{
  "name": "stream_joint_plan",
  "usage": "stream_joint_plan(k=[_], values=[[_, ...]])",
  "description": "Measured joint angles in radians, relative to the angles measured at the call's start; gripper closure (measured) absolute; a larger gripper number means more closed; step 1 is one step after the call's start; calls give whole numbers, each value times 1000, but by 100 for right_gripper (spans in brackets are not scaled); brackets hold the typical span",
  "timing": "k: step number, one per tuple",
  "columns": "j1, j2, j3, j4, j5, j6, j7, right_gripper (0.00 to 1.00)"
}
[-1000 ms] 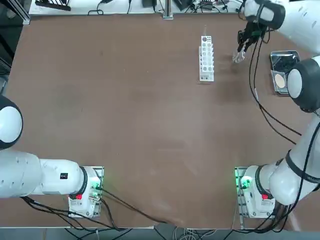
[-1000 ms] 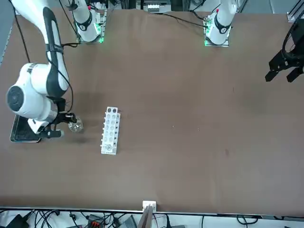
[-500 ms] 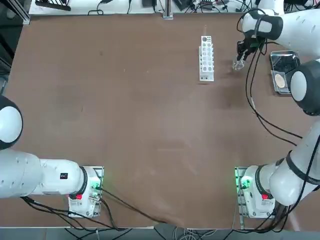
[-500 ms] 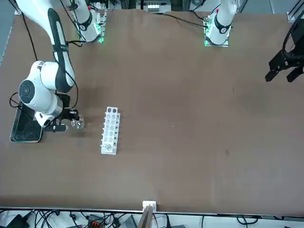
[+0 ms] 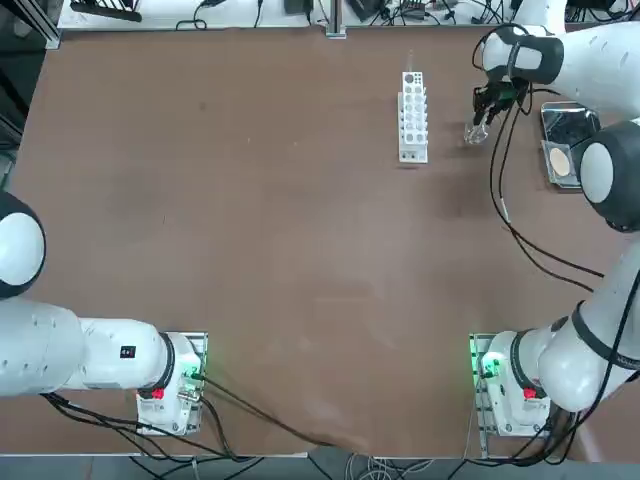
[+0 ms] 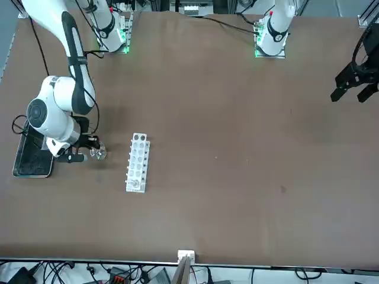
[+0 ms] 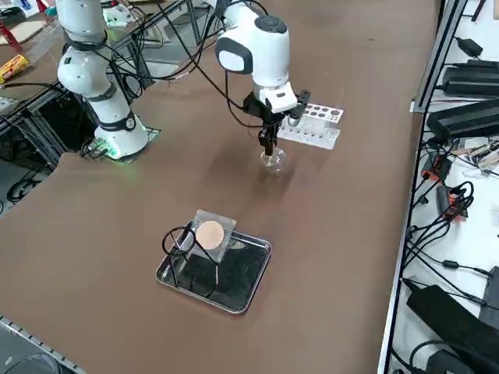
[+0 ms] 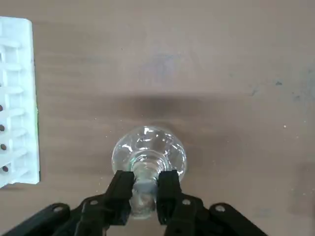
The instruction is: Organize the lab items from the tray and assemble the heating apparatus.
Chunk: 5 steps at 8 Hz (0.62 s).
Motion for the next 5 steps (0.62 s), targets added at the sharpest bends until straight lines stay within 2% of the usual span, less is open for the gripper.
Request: stream_joint_plan(k=[5], values=[[1,13,0,-13,-1,16,0,71]])
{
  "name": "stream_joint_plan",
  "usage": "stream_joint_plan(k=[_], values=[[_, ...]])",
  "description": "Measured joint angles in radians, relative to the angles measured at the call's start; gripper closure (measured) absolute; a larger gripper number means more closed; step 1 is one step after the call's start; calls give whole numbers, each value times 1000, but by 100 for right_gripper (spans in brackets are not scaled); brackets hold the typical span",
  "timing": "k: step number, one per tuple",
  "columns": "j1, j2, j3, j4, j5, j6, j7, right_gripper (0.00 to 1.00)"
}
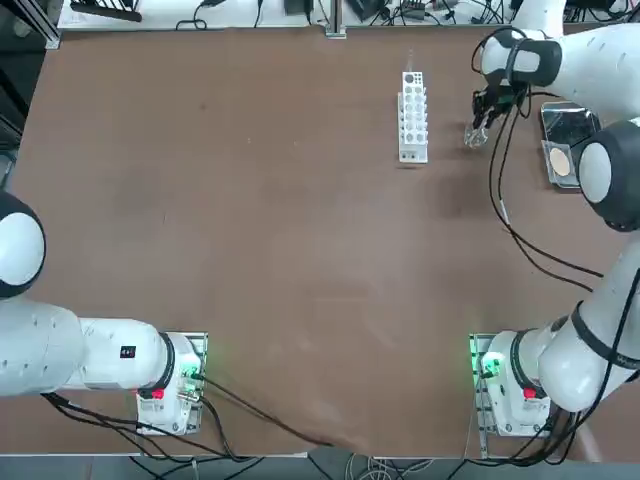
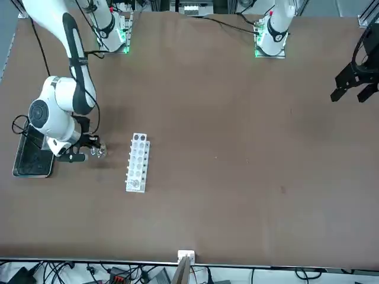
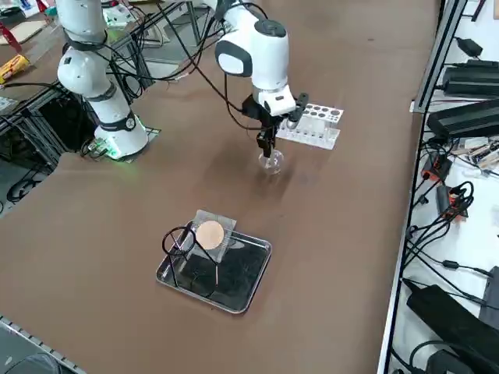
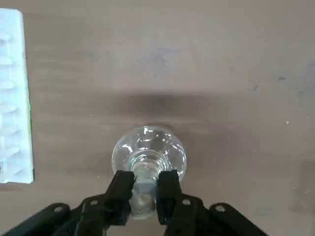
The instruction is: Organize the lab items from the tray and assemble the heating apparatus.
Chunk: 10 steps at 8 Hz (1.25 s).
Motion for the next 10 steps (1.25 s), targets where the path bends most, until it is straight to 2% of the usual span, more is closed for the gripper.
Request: stream_joint_plan(k=[3,4,7,9,10], values=[[0,24,0,0,-1,19,0,70],[0,25,0,-1,-1,20,0,57],[0,12,-1,19,-1,20,0,2],[0,-24,-11,83,-1,-59,-1,0],[0,-39,-33,132,-3,-129,-1,0]])
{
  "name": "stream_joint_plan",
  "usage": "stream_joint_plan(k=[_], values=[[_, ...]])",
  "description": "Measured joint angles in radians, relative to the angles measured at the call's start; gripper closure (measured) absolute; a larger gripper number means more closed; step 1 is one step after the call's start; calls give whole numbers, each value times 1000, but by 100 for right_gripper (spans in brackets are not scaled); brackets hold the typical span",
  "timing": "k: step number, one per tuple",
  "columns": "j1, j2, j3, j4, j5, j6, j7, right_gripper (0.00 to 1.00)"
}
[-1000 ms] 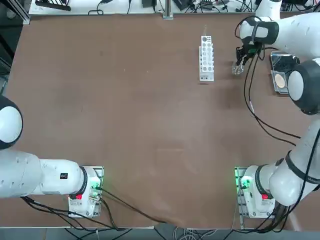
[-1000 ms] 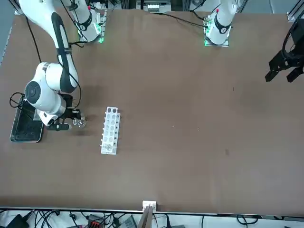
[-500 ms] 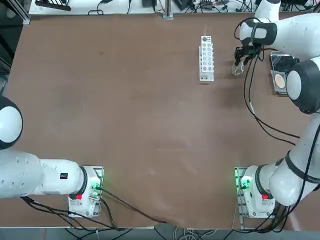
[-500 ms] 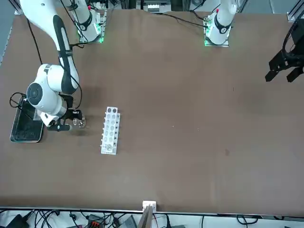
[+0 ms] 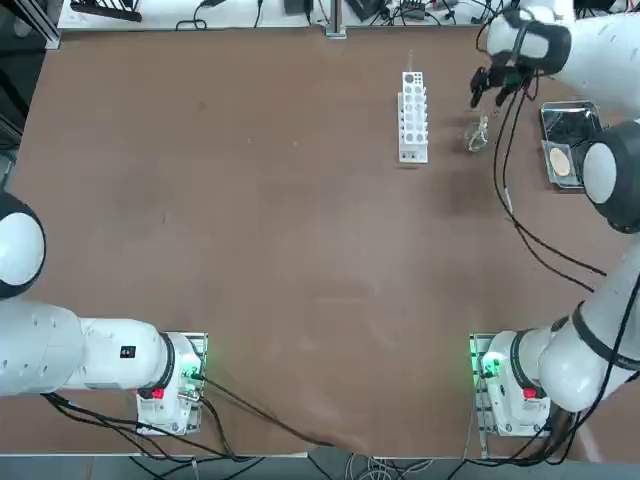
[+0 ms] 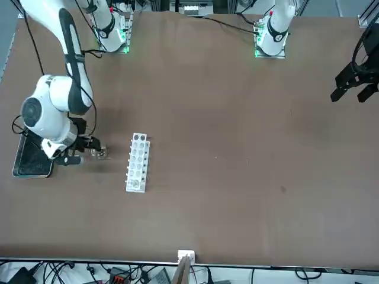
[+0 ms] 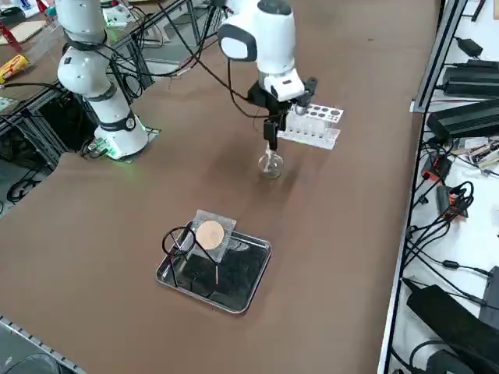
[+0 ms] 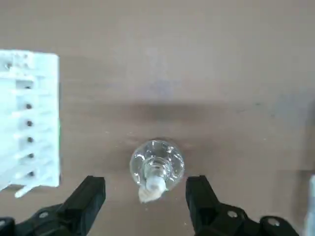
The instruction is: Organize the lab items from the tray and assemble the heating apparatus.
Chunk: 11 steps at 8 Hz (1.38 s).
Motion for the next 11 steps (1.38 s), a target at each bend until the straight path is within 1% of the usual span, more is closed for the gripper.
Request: stream_joint_plan(k=[1,2,4,5,6,9,10,11], values=[[-1,-10,-37,47,-2,-64,-14,0],[-2,-19,-81,76,-4,-108,-45,0],[-11,-22,-172,88,-5,-131,-136,0],[-32,-20,-200,88,-7,-131,-194,0],[-73,-18,-211,88,-9,-129,-262,1],[-233,16,-217,88,-9,-99,-474,4],[-276,26,-217,89,-7,-94,-487,8],[-308,31,-217,89,-5,-92,-454,15]])
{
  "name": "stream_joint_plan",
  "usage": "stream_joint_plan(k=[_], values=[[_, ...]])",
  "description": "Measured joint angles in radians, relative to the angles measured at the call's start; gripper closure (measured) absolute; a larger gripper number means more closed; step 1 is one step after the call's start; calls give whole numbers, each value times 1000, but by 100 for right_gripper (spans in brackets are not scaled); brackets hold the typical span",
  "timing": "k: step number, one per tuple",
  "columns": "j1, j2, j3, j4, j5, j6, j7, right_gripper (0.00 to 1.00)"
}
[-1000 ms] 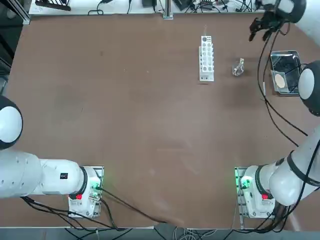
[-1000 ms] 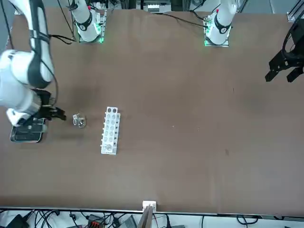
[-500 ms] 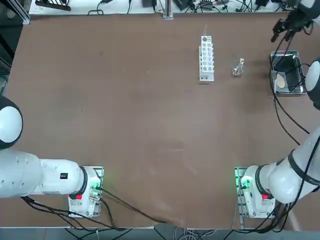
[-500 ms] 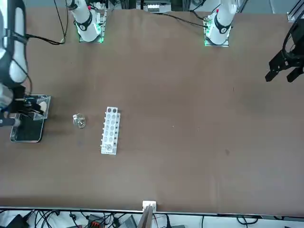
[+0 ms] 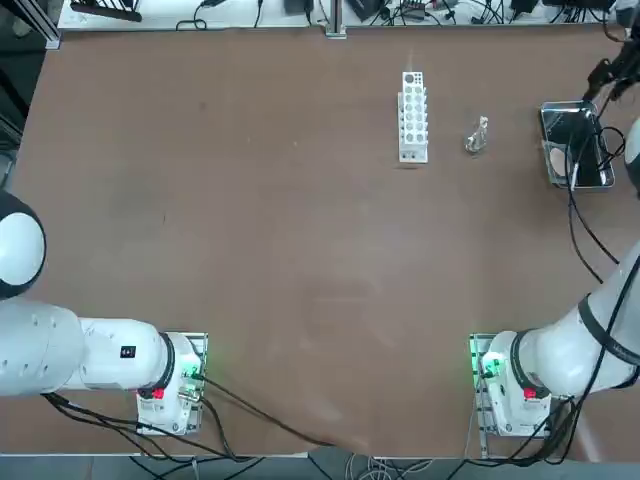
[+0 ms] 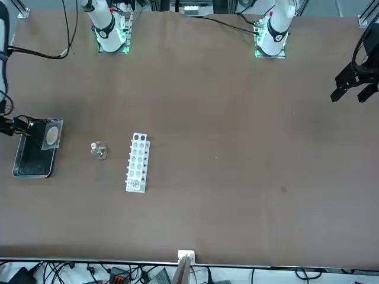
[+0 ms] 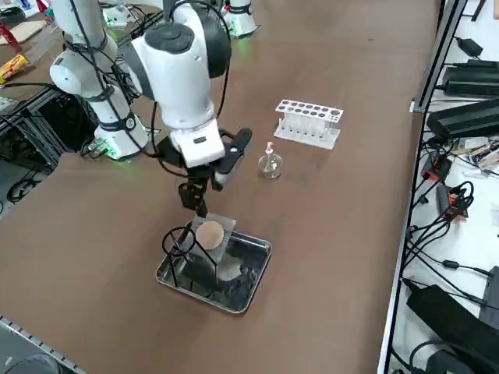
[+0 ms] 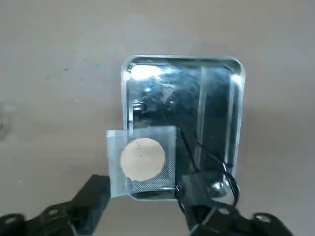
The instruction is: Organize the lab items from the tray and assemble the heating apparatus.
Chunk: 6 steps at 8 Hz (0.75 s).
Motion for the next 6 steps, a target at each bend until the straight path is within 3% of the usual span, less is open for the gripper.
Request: stream_joint_plan(k=[2,6], values=[[-52,1,0,-3,17,0,154,29],[-133,1,-1,-67,140,65,345,41]])
